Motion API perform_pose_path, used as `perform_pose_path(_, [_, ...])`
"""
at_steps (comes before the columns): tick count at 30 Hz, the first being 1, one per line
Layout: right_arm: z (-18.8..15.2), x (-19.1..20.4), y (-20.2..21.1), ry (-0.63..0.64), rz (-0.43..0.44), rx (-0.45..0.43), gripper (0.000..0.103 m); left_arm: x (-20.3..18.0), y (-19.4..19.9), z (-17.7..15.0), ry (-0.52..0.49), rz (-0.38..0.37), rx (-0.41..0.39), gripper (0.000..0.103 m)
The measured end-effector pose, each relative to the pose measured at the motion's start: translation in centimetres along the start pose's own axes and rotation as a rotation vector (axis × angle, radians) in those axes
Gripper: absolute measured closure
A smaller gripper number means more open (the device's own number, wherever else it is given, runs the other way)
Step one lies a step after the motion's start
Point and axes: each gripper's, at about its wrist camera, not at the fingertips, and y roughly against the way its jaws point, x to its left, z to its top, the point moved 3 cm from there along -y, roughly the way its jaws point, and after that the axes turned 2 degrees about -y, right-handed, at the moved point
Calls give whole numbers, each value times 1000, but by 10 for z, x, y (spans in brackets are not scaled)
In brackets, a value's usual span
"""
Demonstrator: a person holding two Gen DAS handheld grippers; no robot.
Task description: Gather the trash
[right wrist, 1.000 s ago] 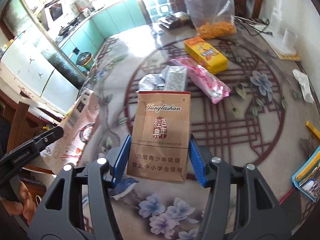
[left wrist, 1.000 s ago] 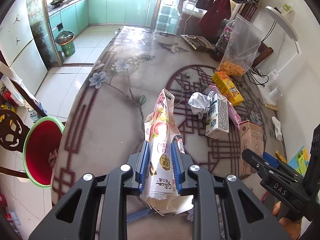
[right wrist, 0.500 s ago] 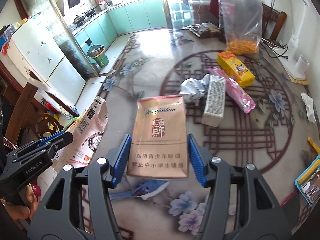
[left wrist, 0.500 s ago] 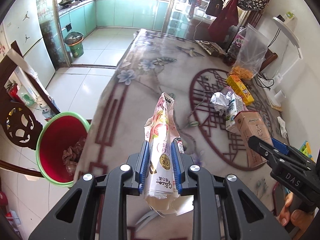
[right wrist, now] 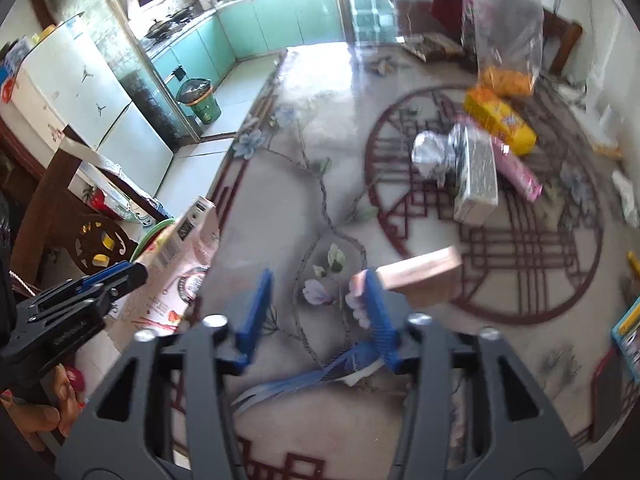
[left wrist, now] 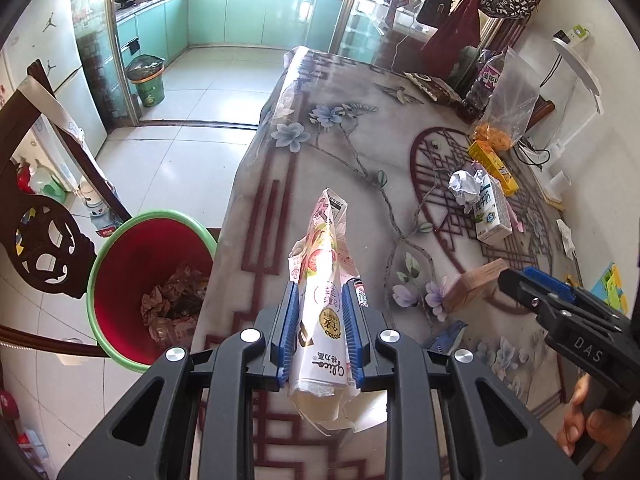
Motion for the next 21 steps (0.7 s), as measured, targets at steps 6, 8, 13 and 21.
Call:
perform_pose_path(6, [-26,-35,-33,-33,-135,127,38,12,-1,1,-21,-34,11,83])
perform_pose_path(8, [-33,-51,-29,-79,-157,109,33,15,-1,1,-25,-40,12,83])
perform_pose_path(13, [-46,-102,-30,-200,-234,146,27,24,-6,0,-21,-54,28,83])
perform_pose_path(21, [-28,-124,-61,-411,-119,146,22,31,-12,6,-23,-63,39,83])
